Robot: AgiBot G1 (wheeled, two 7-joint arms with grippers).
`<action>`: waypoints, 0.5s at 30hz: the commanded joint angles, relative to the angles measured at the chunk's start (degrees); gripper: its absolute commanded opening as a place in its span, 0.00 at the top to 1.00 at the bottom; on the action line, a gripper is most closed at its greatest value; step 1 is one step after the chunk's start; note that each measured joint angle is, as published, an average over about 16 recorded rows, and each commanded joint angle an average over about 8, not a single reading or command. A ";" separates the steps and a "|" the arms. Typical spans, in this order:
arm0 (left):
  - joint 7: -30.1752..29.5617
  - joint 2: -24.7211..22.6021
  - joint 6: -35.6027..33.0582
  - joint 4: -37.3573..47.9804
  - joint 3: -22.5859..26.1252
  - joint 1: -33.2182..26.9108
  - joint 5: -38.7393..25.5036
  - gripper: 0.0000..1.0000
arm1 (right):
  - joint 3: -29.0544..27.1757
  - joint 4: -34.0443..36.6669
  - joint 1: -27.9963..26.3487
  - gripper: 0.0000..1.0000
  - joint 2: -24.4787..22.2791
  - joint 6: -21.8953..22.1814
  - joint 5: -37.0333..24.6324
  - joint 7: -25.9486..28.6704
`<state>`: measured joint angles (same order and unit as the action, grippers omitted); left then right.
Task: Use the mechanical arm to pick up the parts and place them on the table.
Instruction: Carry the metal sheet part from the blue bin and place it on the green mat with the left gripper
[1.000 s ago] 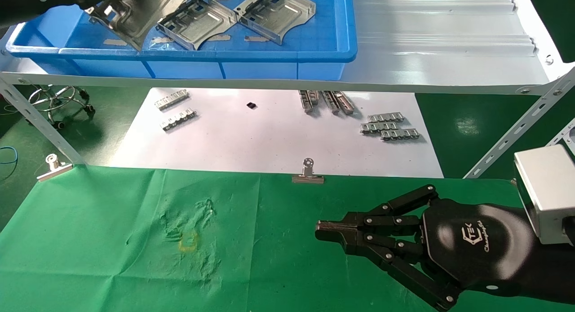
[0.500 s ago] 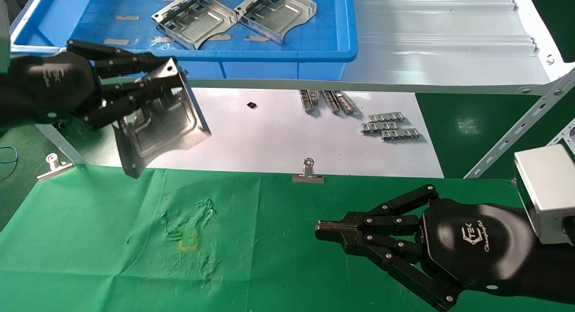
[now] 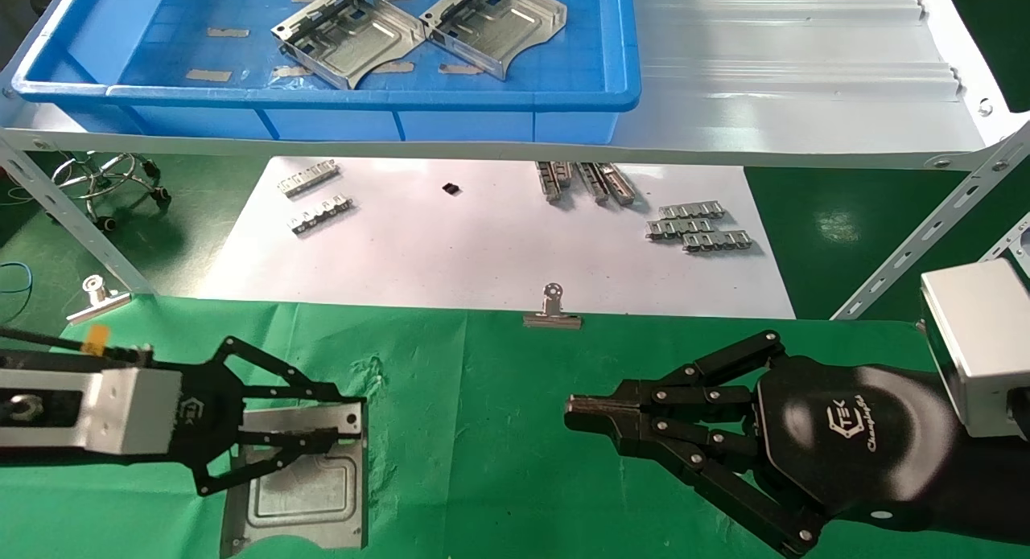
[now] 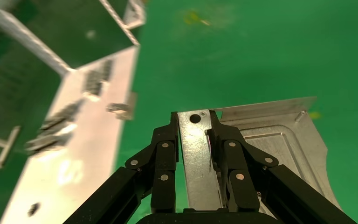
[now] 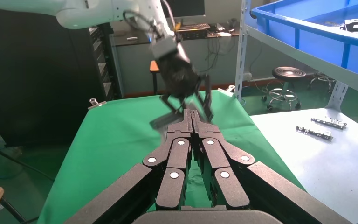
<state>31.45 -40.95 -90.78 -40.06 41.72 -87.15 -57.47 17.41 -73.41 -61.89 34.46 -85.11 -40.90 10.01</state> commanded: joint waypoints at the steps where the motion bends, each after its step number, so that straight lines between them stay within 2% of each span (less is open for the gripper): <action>1: 2.60 -0.45 0.04 -0.22 2.24 0.66 -1.23 1.00 | 0.01 0.00 0.00 1.00 0.00 0.00 0.00 0.00; 6: 8.62 -3.40 1.33 5.96 4.57 0.31 -2.96 1.00 | 0.02 0.00 0.00 1.00 -0.01 0.01 0.01 -0.01; 15: 17.76 -8.67 4.21 17.45 5.50 -1.09 -5.26 1.00 | 0.04 0.00 -0.01 1.00 -0.02 0.02 0.03 -0.02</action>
<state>48.94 -49.47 -86.66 -22.99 47.11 -88.26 -62.50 17.45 -73.41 -61.90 34.44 -85.09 -40.87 9.99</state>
